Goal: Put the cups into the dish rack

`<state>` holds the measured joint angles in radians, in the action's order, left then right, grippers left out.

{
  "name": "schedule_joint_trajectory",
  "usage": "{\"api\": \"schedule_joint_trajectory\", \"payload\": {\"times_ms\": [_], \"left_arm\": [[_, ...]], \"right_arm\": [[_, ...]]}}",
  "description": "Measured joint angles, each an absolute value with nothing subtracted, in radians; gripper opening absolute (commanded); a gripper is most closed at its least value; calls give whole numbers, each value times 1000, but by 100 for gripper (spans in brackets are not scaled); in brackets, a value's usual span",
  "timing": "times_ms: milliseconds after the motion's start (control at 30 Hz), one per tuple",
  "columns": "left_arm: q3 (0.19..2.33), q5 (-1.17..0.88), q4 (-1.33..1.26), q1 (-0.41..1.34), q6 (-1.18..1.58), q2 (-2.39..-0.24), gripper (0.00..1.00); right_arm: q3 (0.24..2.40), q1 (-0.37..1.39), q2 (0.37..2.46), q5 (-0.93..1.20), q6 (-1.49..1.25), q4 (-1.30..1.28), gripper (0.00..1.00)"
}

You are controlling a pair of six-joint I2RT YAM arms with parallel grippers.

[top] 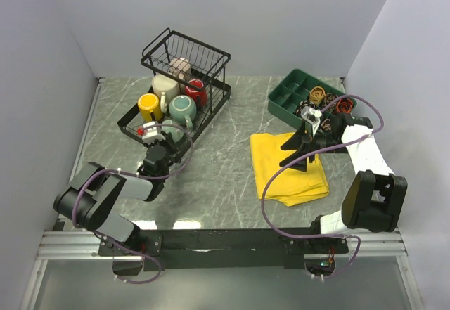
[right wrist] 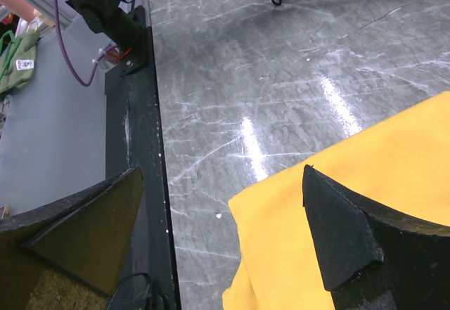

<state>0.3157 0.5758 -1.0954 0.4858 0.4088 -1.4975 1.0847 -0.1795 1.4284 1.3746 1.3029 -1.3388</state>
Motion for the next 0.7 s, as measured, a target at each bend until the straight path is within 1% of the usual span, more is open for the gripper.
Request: {"api": "schedule_joint_trajectory", "payload": {"times_ms": [67,200,300,333,400,433,467,500,533,600,700], "left_arm": [[315,575,-1099,487,416,-1500,42],[312,574,-1102,493,432,-1508,46],[312,574,-1100,500,431,-1506,54],[311,574,-1094,502,431,-1500,59],[307,575,-1074,505,431,-1467,64],[303,577,-1060,505,430,-1440,70],[300,582,-1042,505,431,-1399,72],[299,586,-1021,506,430,-1358,77],[299,590,-997,506,430,-1314,83],[301,588,-921,506,428,-1196,85],[325,571,-753,505,435,-1020,100]], "right_arm": [[1085,-179,1428,1375,1303,-1339,100],[1085,-179,1428,1375,1303,-1339,100],[1085,-179,1428,1375,1303,-1339,100],[1086,-179,1428,1375,1303,-1339,100],[1087,-179,1428,1375,1303,-1339,100],[1087,-179,1428,1375,1303,-1339,100],[1087,-179,1428,1375,1303,-1339,100],[1087,-179,1428,1374,1303,-1339,100],[1087,-179,1428,1374,1303,-1339,100],[1087,-180,1428,1374,1303,-1339,100],[1087,-191,1426,1372,1303,-1339,100]]}}
